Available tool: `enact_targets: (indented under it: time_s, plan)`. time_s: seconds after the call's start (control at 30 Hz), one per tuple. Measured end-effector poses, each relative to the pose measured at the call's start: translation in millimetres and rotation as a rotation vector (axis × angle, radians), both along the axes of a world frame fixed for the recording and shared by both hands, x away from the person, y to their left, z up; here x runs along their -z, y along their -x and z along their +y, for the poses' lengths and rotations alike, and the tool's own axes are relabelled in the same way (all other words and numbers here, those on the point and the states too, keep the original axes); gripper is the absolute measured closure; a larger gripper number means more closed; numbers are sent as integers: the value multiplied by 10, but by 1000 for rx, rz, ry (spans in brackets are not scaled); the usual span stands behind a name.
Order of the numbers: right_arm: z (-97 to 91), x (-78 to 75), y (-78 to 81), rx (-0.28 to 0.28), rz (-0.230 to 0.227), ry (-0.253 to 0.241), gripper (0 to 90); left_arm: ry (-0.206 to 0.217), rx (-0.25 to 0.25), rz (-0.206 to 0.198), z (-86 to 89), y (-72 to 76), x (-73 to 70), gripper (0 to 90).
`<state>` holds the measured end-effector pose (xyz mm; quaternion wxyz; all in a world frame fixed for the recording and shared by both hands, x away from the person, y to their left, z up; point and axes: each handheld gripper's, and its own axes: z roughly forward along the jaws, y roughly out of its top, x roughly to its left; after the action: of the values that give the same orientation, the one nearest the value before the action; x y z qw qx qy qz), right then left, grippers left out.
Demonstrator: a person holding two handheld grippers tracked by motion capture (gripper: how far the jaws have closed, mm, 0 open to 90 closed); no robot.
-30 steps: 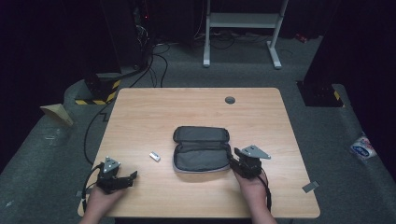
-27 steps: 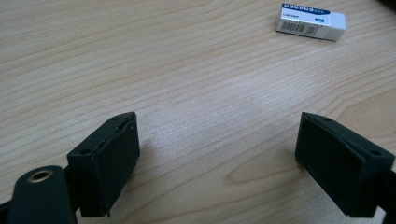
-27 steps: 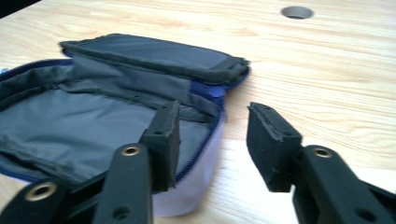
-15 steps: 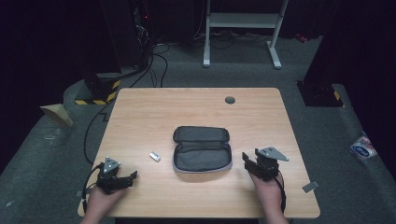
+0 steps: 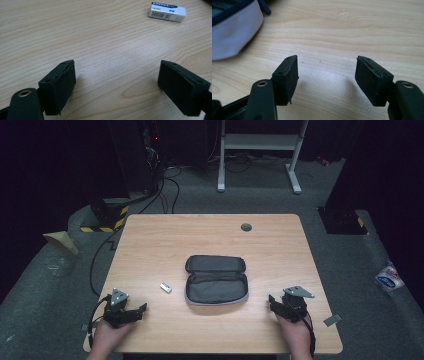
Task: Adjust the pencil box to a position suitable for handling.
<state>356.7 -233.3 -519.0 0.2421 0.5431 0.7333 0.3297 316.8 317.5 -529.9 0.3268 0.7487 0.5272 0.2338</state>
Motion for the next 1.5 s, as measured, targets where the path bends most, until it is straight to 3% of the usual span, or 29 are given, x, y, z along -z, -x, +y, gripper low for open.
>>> enact_targets:
  time_s: [0.2,1.13,1.5]
  plan:
    - [5,39,5,5,22,26,324,-1,-1,1,-3,3,-3,159]
    - [16,45,-5,19,20,29,289,2,13,37,-13,-7,-52,210]
    - [16,45,-5,18,20,29,289,29,7,7,-8,19,-131,220]
